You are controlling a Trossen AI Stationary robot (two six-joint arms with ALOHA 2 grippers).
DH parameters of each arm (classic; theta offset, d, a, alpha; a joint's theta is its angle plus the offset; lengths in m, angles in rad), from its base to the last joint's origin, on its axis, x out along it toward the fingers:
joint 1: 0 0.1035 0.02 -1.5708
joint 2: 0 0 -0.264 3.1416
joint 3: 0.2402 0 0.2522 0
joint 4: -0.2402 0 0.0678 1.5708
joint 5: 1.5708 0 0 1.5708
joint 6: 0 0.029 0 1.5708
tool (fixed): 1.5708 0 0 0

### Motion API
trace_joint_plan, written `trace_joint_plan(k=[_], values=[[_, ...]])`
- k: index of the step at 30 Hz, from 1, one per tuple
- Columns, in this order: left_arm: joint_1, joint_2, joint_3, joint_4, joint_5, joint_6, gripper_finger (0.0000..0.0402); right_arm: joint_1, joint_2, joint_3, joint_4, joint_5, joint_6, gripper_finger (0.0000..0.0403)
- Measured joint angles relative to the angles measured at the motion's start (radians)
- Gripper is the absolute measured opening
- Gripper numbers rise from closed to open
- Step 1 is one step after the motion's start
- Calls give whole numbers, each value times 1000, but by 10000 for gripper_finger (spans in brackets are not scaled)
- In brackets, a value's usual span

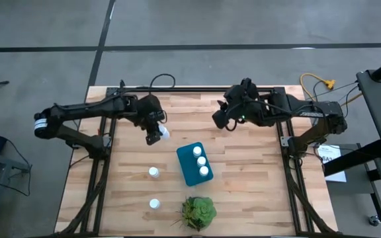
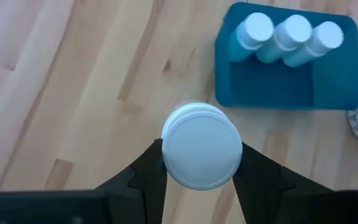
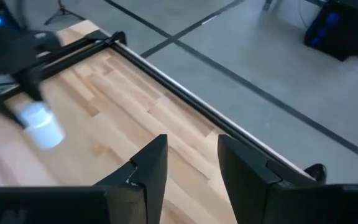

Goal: Pick and place pill bottles into a basket
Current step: Put the medicine bottle on the container

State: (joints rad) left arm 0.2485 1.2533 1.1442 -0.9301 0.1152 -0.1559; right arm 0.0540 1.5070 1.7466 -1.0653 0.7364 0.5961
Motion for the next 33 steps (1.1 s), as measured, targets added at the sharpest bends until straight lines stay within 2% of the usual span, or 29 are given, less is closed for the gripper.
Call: trace_joint_plan(k=[8, 15, 25, 33], values=[[-119, 53, 65, 1, -54, -153, 136, -57, 0, 0, 1, 0, 33, 134], [-223, 160, 170, -10, -109, -175, 136, -64, -1, 0, 7, -1, 36, 127], [-291, 280, 316, -90, -180, -178, 136, -64, -48, 0, 8, -2, 40, 122], [-346, 295, 334, -100, -252, -262, 136, -63, -109, 0, 8, 4, 40, 118]])
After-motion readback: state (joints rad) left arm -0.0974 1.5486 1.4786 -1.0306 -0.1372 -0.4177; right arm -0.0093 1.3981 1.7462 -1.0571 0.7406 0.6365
